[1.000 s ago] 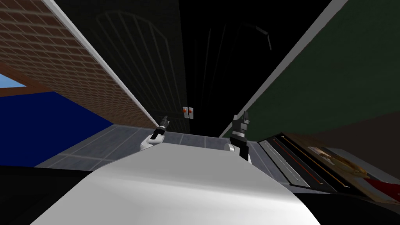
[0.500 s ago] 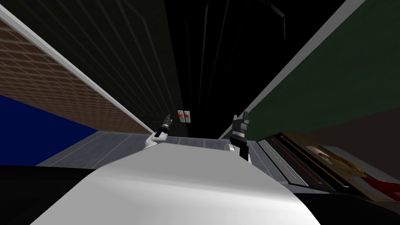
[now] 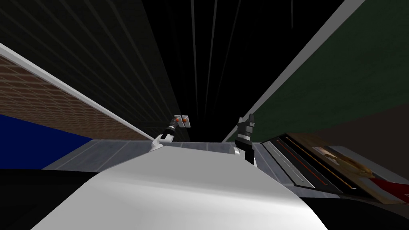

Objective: Pull the door open

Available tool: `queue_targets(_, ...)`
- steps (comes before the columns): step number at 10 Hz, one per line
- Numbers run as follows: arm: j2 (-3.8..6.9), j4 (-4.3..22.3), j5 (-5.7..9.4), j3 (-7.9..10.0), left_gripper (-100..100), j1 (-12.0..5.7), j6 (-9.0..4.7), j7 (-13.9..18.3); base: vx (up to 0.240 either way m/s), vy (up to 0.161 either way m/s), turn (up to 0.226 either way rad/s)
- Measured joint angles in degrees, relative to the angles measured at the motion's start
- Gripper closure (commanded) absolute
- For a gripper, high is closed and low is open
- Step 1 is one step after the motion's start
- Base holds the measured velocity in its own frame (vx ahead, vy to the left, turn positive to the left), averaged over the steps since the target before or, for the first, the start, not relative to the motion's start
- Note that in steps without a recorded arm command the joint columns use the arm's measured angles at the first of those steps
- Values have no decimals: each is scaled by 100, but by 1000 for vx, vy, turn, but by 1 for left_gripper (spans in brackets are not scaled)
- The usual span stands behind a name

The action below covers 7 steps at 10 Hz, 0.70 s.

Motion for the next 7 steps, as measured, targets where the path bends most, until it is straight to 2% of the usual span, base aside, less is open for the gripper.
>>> queue_targets(3,-18,2,-7,-29,100,2,8,-4,-7,4,-3)
queue_targets(4,-18,4,-6,-29,100,5,8,-4,-87,78,87)
queue_targets(6,74,27,13,58,100,93,-3,11,-161,102,126)
queue_targets(7,114,45,20,123,-100,185,-4,11,-202,30,38)
